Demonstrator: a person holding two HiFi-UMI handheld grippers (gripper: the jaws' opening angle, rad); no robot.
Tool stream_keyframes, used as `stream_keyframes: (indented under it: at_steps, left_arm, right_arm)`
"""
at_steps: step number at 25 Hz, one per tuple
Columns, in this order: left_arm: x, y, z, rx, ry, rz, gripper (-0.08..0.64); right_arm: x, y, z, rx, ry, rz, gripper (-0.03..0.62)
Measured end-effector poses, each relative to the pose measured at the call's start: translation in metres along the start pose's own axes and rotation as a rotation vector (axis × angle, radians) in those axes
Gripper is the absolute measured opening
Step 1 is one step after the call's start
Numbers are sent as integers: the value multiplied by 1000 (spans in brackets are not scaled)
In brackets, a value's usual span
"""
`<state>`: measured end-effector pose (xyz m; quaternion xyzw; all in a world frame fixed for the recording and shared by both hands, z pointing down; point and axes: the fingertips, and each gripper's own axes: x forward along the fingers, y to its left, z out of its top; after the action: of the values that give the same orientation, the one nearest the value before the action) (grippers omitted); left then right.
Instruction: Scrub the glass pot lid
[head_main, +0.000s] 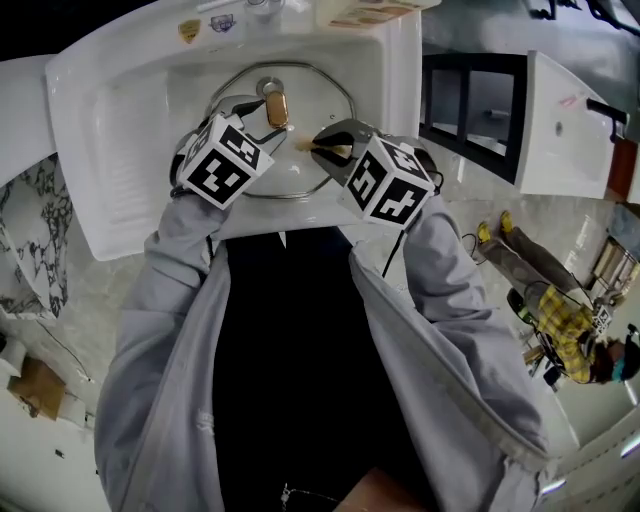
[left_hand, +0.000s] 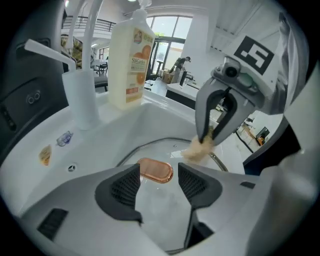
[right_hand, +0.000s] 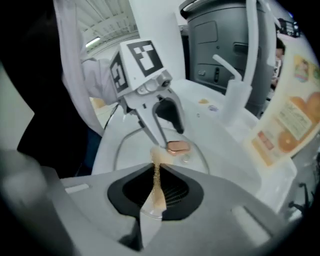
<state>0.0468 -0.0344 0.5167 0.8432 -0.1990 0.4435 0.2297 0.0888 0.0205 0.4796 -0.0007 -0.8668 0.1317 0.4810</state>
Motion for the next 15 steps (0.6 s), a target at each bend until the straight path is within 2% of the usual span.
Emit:
stream_keyframes:
  at_steps: [3,7,10,15]
  left_arm:
    - [13,2,11,-29,9,-42,218]
    - [22,3,16,-31,37,-64,209]
    - [25,-7,14,-49,51,-103,112]
    - [26,-7,13,-76,49,-99,112]
  right_arm:
    - [1,-55,-8,48,-27,-129,31]
    - [27,-111,-9,-31,17,-238,31]
    - [57,-135,-8,-113,76,-258,31]
    - [96,-150,-16,-181,166,-244,31]
